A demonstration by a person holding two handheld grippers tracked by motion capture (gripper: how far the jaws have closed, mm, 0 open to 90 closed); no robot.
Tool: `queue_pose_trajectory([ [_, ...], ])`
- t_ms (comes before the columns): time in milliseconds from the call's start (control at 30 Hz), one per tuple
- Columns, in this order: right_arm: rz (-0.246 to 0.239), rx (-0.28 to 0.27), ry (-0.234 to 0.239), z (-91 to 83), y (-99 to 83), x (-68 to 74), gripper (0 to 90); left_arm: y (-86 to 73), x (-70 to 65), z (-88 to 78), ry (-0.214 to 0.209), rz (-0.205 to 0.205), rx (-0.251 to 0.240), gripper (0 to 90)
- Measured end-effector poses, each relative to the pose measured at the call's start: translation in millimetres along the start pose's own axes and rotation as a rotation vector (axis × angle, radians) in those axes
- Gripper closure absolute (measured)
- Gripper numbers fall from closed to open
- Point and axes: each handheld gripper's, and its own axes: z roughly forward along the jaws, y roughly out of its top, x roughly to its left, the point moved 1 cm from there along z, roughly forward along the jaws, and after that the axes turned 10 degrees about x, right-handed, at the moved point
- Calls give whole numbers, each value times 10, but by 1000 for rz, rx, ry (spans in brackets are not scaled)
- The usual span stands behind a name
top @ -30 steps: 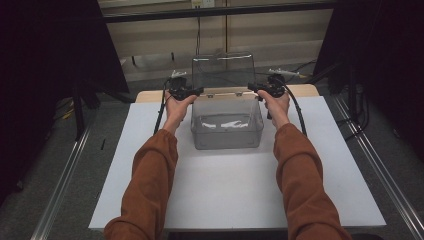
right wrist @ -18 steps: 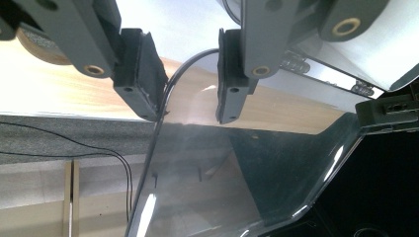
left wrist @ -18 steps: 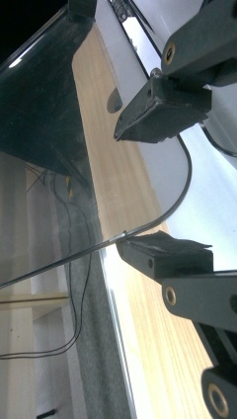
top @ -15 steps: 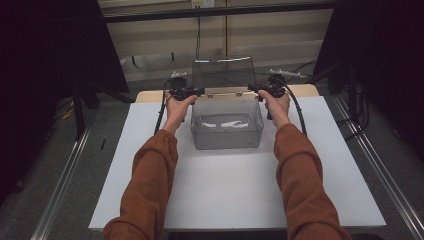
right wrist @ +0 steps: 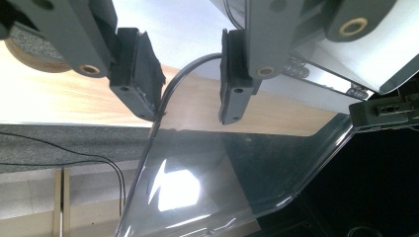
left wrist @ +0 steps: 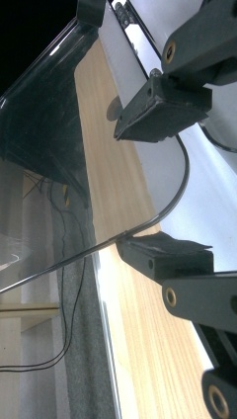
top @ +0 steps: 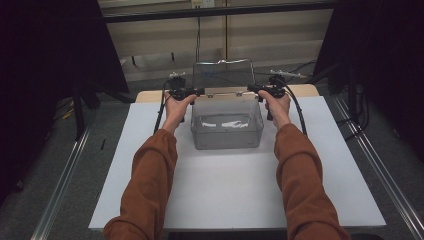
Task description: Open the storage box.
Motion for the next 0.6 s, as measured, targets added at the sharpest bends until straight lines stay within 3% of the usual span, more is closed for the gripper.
queue_pose_trajectory([
  [600,1,8,2,-5,-4,-1,587,-4,19,11,-16,-26,6,443],
])
